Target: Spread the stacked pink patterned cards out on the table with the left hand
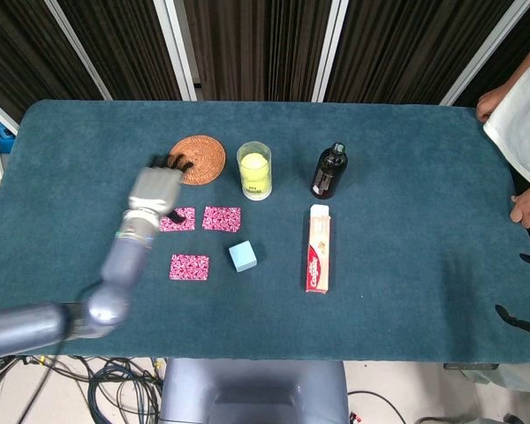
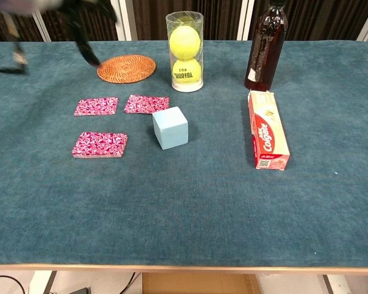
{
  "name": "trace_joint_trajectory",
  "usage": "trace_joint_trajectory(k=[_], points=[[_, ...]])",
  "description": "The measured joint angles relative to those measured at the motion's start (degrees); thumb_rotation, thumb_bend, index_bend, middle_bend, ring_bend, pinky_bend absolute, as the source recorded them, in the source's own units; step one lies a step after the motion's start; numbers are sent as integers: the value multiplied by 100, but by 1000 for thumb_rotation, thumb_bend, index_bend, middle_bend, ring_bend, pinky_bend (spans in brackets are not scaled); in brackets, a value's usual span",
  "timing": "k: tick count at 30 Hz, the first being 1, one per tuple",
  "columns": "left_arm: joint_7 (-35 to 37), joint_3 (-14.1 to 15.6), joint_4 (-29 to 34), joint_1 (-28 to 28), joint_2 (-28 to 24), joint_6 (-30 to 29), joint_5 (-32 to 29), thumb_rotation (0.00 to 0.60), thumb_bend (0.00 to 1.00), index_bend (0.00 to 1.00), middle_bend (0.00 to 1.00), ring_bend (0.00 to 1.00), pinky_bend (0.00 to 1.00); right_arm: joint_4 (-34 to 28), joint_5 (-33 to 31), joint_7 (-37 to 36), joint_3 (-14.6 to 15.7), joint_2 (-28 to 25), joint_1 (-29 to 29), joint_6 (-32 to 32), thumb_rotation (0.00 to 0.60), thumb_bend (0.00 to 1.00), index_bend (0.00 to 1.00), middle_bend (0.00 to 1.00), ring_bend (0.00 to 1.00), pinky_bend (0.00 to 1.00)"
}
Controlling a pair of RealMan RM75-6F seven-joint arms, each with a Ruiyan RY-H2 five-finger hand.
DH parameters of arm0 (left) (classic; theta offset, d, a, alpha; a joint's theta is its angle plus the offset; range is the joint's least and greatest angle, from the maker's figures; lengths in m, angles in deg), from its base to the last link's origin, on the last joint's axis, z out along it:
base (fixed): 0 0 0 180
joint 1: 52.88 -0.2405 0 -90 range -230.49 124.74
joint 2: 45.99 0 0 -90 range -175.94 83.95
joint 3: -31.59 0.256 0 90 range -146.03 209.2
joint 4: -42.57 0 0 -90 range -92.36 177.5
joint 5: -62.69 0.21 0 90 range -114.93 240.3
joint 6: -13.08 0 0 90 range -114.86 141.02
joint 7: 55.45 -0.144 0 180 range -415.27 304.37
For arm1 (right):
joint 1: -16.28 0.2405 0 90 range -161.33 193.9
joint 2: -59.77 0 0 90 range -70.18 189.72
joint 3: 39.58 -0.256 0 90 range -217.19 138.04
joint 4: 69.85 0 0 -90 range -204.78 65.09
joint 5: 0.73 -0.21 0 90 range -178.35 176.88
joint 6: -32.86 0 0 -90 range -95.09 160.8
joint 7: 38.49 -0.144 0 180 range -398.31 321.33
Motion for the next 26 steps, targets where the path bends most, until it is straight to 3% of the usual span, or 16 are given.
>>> trace_joint_trajectory(k=[5, 12, 17, 21, 26], points=[[1259, 176, 452, -1052, -747, 4, 1870, 600, 104, 197, 95, 0, 0, -76, -23, 263, 1, 38, 28, -4, 600, 115, 187, 79, 126, 238], [3278, 811, 694, -2751, -1750, -481, 4631, 600, 103, 197, 90, 0, 0, -136, -17, 564, 10, 104, 74, -8, 600, 116, 183, 77, 126, 238], [4773, 1333, 633, -3673, -2042, -1155, 5867, 600, 103, 197, 88, 0, 0, -155, 107, 641, 28, 153, 91, 78, 600, 116, 184, 75, 125, 238], [5729, 1758, 272, -4434, -2056, -2135, 6719, 600, 103, 197, 88, 0, 0, -186, 193, 543, 43, 147, 80, 144, 600, 116, 185, 75, 125, 238], [6518, 2147, -406, -5034, -1980, -2806, 7103, 600, 104, 197, 88, 0, 0, -191, 171, 522, 49, 135, 76, 125, 600, 116, 185, 75, 125, 238]])
